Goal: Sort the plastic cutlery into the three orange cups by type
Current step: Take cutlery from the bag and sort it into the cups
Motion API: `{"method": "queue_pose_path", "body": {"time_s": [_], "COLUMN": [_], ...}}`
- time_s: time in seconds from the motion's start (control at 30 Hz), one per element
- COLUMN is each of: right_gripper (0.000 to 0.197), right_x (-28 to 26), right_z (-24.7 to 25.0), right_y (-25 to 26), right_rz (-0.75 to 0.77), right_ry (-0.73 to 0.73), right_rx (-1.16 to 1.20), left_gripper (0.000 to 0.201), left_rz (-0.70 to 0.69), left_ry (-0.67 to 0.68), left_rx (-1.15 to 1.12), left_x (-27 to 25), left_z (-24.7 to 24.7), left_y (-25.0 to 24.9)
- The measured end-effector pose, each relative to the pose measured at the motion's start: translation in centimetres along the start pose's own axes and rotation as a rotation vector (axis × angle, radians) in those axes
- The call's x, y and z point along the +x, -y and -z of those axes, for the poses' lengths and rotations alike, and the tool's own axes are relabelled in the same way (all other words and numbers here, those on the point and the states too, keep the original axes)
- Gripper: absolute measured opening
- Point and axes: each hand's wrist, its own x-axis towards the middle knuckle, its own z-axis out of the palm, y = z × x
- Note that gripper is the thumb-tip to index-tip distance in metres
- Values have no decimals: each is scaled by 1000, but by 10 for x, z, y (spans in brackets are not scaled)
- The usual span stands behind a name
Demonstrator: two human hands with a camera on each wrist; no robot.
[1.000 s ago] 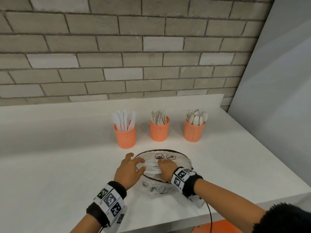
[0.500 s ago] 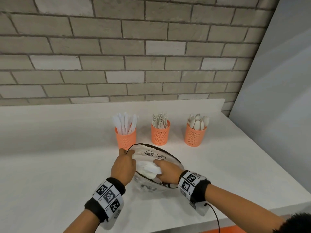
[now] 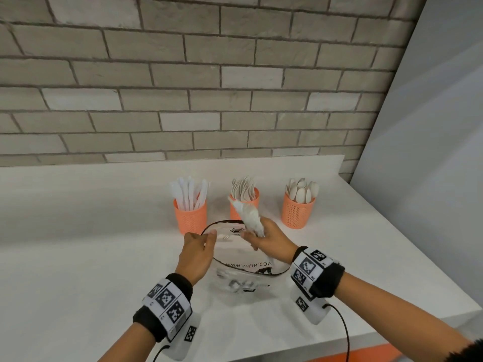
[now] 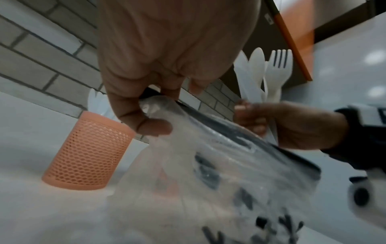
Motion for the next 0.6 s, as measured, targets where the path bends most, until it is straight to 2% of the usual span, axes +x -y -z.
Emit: {"method": "queue_pose_path", "body": {"time_s": [0.07,0.2,0.27,0.33,0.37,0.4,0.47,0.53,0.6], "right_gripper": [19,16,15,6,6,14,18,13,10], "right_x": [4,10,11,14,15,16,19,21,23], "right_z": [6,16,21,25,26,26,27,27,27], "right_y": [5,13,14,13,15,16,18,27,37], "right_rz": [-9,-39,-36,-50,-56,-67,-70,-49,-26], "right_ry": [-83,-192,-239,-278,-297,-316,-350,-383,-428], "right_rx": [130,340,411,488,529,567,614,643,699], "left_gripper": [38,39,31,20,17,15,19,21,21], "left_rz": [-16,-9,-39,-182,-276,-348,-384,-269,-29], "left_ry": [77,187,165,66,-1,-60,-130,-78,62], "left_rx": [165,342,346,297,238,155,-86,-443,-813], "left_x": [-3,-9,-9,-12,-14,-17,-23,-27,-28], "left_z": [-8,-14,-11,-5,-2,2,9,12,11], "left_y": [-2,1,3,-2,-8,-16,-37,-57,-72]}}
